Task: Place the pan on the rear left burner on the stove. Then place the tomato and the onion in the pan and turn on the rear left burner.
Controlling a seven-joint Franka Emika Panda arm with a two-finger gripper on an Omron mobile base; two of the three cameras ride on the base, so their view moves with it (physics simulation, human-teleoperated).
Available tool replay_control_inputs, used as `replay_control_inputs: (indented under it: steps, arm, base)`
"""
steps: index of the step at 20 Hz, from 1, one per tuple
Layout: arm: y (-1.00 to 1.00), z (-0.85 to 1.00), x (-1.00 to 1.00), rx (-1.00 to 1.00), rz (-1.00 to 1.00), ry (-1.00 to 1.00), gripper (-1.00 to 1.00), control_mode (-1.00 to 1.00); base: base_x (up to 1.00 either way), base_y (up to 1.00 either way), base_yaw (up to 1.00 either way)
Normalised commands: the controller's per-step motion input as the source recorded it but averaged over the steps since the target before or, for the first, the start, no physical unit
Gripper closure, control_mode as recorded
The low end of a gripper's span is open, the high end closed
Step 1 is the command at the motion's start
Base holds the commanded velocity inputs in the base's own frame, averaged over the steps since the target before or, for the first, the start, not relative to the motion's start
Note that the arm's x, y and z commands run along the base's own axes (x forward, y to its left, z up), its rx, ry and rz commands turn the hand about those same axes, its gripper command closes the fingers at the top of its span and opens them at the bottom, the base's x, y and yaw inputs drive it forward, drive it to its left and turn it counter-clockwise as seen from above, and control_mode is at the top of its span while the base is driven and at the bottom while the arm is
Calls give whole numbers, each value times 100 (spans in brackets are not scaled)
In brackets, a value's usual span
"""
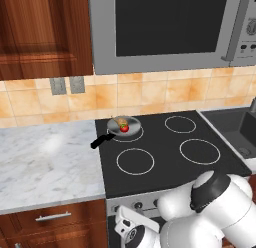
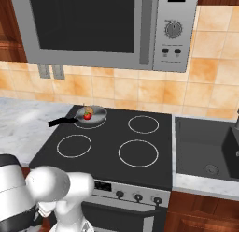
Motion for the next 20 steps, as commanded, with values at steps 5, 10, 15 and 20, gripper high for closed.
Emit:
replay_control_inputs:
  steps: [5,10,15,20]
  arm:
    - [0,-1,16,0,0,0,100,-100]
    - [0,-13,17,0,0,0,100,-100]
    - [0,-30,5,0,0,1,100,-100]
    - [0,-55,0,0,0,1,100,-100]
  base:
    - [0,0,0]
    - [0,0,0]
    - [0,0,0]
    - [0,0,0]
